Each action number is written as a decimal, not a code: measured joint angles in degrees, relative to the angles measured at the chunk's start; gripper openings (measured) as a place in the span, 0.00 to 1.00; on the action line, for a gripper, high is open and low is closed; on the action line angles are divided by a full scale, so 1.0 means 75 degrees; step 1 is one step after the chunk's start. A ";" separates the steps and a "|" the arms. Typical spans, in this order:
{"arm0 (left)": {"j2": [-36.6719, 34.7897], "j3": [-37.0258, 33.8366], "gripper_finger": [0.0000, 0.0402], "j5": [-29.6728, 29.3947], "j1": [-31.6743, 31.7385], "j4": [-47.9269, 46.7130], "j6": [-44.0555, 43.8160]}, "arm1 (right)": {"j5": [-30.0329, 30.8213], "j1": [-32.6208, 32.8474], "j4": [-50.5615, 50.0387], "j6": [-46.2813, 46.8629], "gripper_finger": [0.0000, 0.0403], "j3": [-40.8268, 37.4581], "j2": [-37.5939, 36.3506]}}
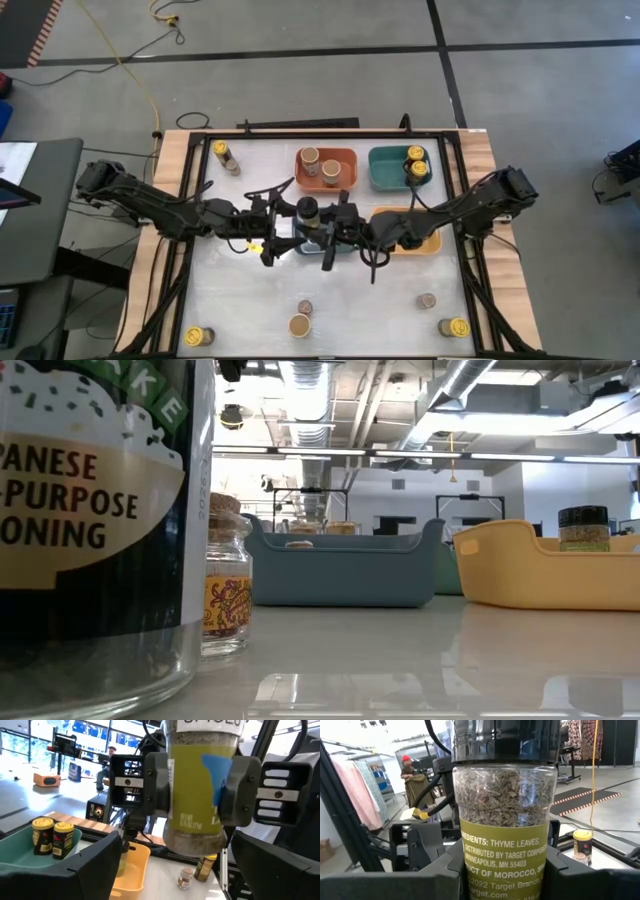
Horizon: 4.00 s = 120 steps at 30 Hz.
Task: Sort spices by type
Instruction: Put the black spice bottle into the yellow bin
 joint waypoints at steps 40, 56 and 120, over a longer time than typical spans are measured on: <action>-0.0023 -0.0003 0.33 -0.0003 0.0099 -0.0056 0.0335 | 0.0041 -0.0099 -0.0163 -0.0020 0.52 -0.0005 -0.0017; -0.0043 0.0000 0.58 0.0064 0.0107 -0.0839 -0.0213 | -0.0084 -0.0074 -0.0657 0.0003 0.52 -0.0008 0.0003; 0.0297 0.0006 0.56 -0.0067 0.0853 0.1247 0.0227 | -0.3765 -0.1553 -0.0646 0.0285 0.51 -0.0023 0.0105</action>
